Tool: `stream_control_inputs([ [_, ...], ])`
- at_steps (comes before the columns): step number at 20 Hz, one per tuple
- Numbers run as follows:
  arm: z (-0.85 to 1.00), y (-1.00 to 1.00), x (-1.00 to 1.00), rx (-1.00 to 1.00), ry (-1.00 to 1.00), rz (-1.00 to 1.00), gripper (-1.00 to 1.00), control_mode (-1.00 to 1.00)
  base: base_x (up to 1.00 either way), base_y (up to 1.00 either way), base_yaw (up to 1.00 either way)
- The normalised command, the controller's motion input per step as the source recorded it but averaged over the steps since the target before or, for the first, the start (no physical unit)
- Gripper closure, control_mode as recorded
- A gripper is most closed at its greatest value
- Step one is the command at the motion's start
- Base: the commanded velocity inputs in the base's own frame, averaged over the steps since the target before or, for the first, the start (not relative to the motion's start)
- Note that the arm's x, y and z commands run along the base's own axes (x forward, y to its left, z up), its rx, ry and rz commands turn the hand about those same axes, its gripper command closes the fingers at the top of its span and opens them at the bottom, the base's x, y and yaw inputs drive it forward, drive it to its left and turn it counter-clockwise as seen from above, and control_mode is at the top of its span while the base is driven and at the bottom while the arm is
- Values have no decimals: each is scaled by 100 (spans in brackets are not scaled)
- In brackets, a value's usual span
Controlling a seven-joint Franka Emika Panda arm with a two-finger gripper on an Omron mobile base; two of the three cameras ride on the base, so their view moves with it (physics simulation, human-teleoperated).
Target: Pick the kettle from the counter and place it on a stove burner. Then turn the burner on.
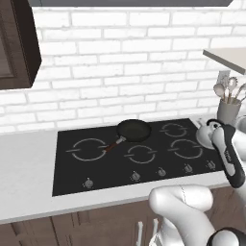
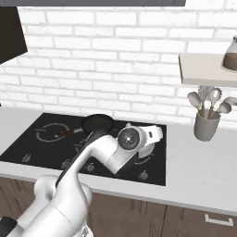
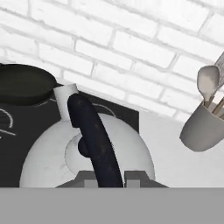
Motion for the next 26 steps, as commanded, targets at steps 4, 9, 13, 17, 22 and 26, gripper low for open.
stream_control_inputs([
  [4, 26, 42, 1, -7, 5, 15, 100, -100, 0, 0, 0],
  [9, 5, 30, 2, -5, 12, 16, 100, -100, 0, 0, 0],
  [13, 5, 35, 0, -5, 6, 16, 100, -100, 0, 0, 0],
  [17, 29, 56, 0, -5, 0, 15, 100, -100, 0, 0, 0],
  [22, 25, 76, 0, -6, 0, 13, 100, -100, 0, 0, 0],
  [26, 25, 83, 5, -3, 0, 11, 100, -100, 0, 0, 0],
])
